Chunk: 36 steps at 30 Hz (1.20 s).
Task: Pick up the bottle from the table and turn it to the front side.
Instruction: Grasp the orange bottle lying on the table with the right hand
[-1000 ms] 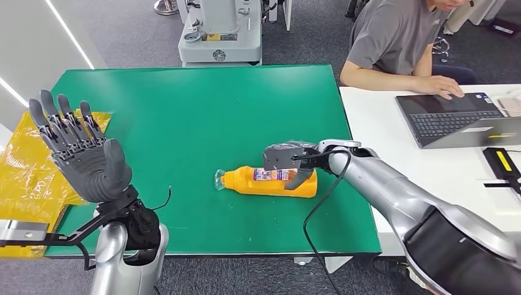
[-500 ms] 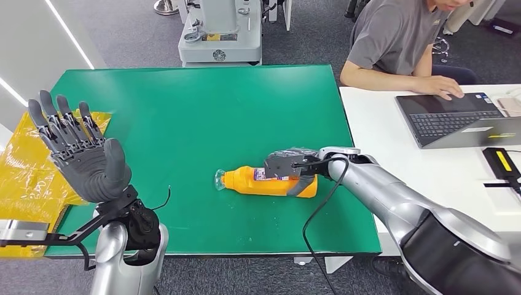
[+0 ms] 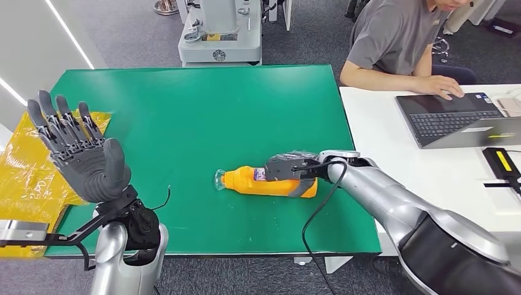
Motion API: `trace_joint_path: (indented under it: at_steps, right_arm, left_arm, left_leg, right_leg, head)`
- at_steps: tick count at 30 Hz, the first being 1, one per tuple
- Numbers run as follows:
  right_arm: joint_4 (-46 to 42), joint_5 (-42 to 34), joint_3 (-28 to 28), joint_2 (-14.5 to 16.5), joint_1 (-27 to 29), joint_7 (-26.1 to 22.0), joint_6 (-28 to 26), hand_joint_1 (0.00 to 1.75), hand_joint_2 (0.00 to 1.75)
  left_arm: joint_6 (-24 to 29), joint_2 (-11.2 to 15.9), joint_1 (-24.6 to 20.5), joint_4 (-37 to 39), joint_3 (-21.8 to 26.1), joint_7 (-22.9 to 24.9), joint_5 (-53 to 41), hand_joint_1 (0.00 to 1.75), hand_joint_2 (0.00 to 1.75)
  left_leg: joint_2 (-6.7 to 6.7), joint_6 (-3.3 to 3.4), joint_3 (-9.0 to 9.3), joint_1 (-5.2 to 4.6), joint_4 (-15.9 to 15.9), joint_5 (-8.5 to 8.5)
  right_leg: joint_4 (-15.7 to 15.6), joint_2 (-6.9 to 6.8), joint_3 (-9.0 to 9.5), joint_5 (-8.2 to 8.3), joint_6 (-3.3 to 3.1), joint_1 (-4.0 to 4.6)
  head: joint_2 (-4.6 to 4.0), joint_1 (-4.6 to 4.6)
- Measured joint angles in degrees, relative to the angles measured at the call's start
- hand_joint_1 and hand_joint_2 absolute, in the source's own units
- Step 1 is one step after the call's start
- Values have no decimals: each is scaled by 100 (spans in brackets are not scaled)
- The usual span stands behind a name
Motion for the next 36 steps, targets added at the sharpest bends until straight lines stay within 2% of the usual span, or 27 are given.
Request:
trace_joint_path:
  at_steps: [5,8,16,24,33,36]
  right_arm:
    - [43,519,151,28,59,8,-423,0,175]
    - [67,655,263,74,59,31,-436,0,175]
    - [133,679,389,144,70,36,-462,0,175]
    - [175,663,416,148,207,34,-786,0,175]
    - [196,620,414,148,253,-14,-651,0,175]
    - [200,620,414,148,253,-13,-641,23,175]
  left_arm:
    - [13,0,7,-53,18,0,-7,0,175]
    - [37,0,17,-102,23,0,-19,0,175]
    - [26,0,102,-202,30,0,-52,0,175]
    - [18,0,110,-204,38,0,-52,0,175]
    - [37,0,111,-208,75,0,-60,0,175]
    - [40,0,115,-224,92,0,-72,0,175]
  left_leg:
    - [0,0,-1,0,0,0]
    - [0,0,-1,0,0,0]
    - [0,0,-1,0,-1,0]
    - [0,0,0,0,0,0]
    - [0,0,0,0,0,0]
    - [0,0,0,0,0,0]
  right_leg:
    - [0,0,0,0,0,0]
    - [1,0,0,0,0,0]
    - [0,0,0,0,0,0]
    - [0,0,0,0,0,0]
    - [1,0,1,0,0,0]
    - [0,0,1,0,0,0]
  head:
    - [0,0]
    - [0,-1]
    - [0,0]
    - [0,-1]
    - [0,0]
    - [0,0]
